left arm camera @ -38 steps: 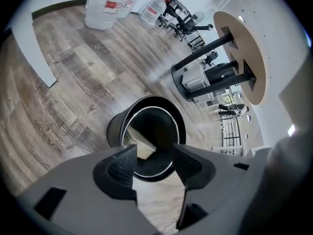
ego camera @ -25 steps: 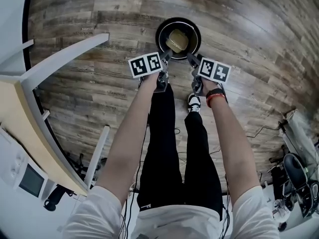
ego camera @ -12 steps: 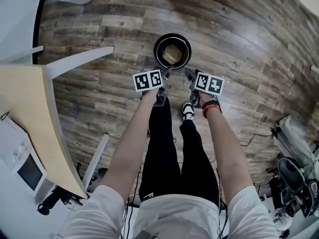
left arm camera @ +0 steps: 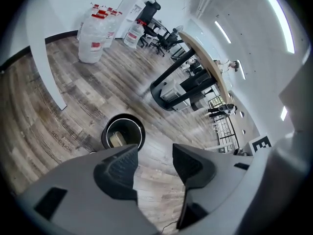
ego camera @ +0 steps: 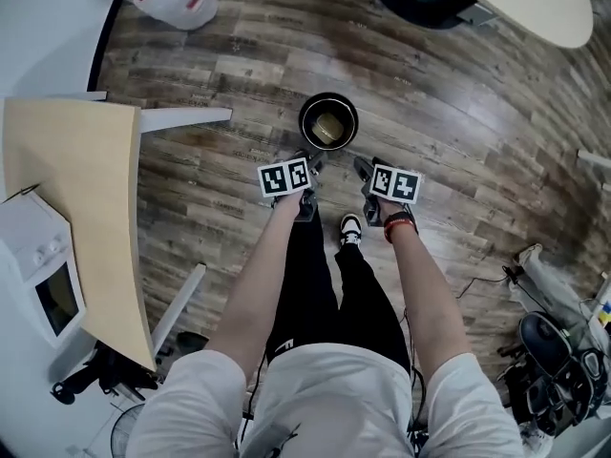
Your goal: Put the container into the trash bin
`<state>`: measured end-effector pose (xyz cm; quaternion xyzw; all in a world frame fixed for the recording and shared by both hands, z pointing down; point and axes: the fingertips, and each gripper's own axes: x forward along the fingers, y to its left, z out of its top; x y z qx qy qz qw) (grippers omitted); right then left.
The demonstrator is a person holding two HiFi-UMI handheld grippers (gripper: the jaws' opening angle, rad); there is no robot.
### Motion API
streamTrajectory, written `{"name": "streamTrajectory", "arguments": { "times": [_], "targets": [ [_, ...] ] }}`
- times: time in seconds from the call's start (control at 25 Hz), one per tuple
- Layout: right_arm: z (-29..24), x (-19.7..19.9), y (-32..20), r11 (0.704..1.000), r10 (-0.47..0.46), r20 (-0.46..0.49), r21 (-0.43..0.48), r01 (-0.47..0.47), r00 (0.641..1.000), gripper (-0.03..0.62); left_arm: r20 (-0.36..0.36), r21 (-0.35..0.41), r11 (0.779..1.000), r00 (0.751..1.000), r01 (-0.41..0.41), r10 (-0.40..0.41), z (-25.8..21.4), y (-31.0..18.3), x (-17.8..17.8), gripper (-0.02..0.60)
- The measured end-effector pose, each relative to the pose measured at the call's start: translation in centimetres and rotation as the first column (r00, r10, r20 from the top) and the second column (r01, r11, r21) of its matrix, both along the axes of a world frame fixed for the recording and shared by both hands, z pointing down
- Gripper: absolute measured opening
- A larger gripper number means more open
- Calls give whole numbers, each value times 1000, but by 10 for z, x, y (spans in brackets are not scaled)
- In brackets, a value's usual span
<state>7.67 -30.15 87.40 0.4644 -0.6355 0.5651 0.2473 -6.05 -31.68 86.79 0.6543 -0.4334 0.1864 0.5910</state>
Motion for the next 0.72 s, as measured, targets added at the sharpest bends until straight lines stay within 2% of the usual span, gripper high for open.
{"name": "streamTrajectory", "arguments": {
  "times": [0.32, 0.72],
  "targets": [
    [-96, -5, 24, 993, -44, -8, 107, 44, 999, 238, 24, 70, 997, 999, -31, 30, -98, 39, 2, 224],
    [-194, 2, 51, 968, -76, -6, 240, 75, 997, 233, 71, 178, 982, 996, -63, 51, -191, 79, 13, 224]
  ]
}}
